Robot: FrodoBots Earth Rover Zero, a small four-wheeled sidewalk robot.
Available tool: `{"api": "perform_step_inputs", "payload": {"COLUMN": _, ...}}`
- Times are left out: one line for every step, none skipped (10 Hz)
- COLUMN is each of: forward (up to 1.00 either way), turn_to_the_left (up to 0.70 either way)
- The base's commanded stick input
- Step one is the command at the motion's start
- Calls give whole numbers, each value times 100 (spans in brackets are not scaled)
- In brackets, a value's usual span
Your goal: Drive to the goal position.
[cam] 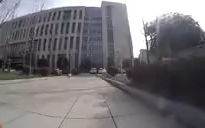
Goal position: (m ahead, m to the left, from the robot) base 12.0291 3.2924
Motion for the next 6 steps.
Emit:
{"api": "perform_step_inputs", "payload": {"forward": 100, "turn_to_the_left": 0}}
{"api": "perform_step_inputs", "payload": {"forward": 100, "turn_to_the_left": 0}}
{"api": "perform_step_inputs", "payload": {"forward": 100, "turn_to_the_left": 0}}
{"api": "perform_step_inputs", "payload": {"forward": 100, "turn_to_the_left": 0}}
{"api": "perform_step_inputs", "payload": {"forward": 100, "turn_to_the_left": 0}}
{"api": "perform_step_inputs", "payload": {"forward": 100, "turn_to_the_left": 0}}
